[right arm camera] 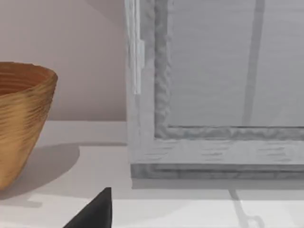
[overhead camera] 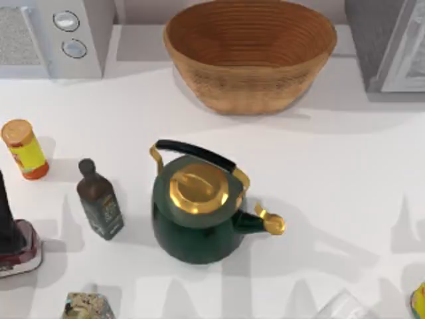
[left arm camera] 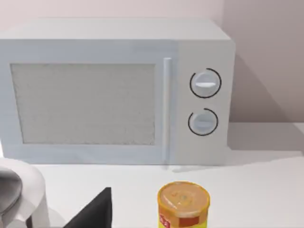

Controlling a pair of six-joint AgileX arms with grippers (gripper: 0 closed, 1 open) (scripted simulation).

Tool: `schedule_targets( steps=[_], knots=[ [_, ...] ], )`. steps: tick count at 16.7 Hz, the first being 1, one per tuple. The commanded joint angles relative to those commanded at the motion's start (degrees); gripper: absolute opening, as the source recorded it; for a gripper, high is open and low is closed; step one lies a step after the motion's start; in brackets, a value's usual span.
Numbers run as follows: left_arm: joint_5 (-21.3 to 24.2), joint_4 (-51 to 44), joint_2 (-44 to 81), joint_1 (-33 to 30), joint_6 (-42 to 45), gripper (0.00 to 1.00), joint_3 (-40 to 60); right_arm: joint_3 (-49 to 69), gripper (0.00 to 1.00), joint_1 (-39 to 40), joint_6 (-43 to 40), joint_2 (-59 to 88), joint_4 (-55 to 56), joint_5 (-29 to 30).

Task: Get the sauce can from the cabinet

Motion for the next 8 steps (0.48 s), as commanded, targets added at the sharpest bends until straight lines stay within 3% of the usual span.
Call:
schedule_targets(
  steps=[4, 8],
  knots=[
    [0.0, 0.0, 0.0, 0.0, 0.0, 1.0, 0.0, 1.77, 1.0, 0.26, 0.03, 1.59, -0.49, 0.22],
    [0.0, 0.0, 0.0, 0.0, 0.0, 1.0, 0.0, 12.55, 1.0, 1.52, 0.14, 10.78, -3.36, 1.61]
  ],
)
